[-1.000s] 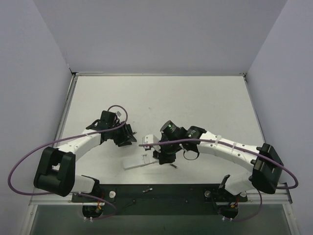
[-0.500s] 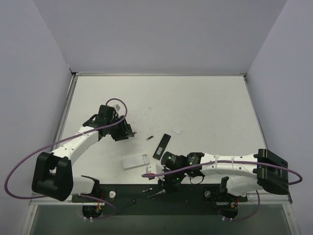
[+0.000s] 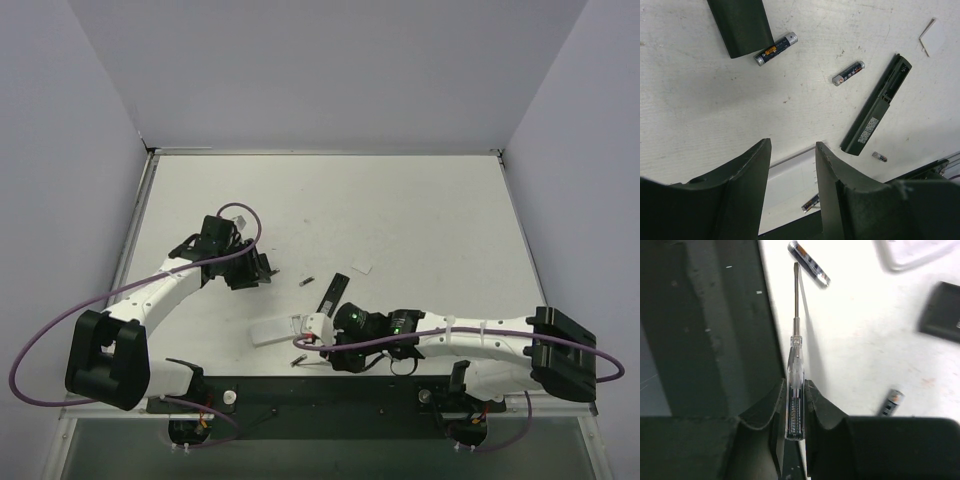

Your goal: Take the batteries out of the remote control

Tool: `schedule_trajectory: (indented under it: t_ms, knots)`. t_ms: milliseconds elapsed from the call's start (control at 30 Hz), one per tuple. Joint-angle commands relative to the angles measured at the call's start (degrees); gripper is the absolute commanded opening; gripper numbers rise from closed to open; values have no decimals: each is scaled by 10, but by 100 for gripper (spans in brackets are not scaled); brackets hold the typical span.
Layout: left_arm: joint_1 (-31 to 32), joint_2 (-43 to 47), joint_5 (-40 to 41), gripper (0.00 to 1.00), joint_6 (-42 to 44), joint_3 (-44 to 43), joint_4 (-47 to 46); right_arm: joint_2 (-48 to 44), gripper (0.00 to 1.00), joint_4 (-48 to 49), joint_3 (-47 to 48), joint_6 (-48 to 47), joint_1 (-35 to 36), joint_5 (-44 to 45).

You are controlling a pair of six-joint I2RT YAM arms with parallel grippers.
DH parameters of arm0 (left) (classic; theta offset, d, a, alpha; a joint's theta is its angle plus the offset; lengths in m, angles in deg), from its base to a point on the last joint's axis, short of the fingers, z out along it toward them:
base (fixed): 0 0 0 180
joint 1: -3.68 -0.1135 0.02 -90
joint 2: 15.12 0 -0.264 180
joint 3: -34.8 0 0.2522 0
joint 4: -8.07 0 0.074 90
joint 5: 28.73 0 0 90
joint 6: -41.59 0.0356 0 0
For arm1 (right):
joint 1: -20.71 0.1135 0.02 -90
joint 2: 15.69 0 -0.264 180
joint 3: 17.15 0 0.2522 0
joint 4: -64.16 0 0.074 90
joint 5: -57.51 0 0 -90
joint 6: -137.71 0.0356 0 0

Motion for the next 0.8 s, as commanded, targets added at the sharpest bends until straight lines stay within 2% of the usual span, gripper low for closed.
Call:
schedule_trajectory:
  t_ms: [0, 100, 200, 367, 533, 567, 633, 667, 767]
  knots:
    - [-4, -6, -27, 51, 3, 8, -29, -13, 0, 13, -4, 26, -32, 57]
    - [-7, -30, -28, 51, 11, -22, 1, -46, 0, -5, 0, 41, -32, 111]
    - [-7, -30, -22, 51, 13, -33, -6, -81, 0, -8, 2, 31, -37, 113]
    - [-8, -25, -16, 51, 20, -49, 2, -79, 0, -36, 42, 26, -43, 118]
    - [-8, -4, -24, 52, 39, -57, 9, -66, 0, -41, 47, 99, -80, 230]
    - [-8, 0, -25, 59, 41, -59, 11, -68, 0, -40, 40, 123, -99, 255]
    - [-8, 12, -27, 64, 48, -63, 14, -78, 0, -38, 34, 141, -124, 295]
    - [-9, 15, -28, 72, 52, -69, 15, -82, 0, -36, 30, 155, -146, 303]
    - [-9, 23, -27, 79, 71, -80, 26, -89, 0, -32, 24, 173, -178, 309]
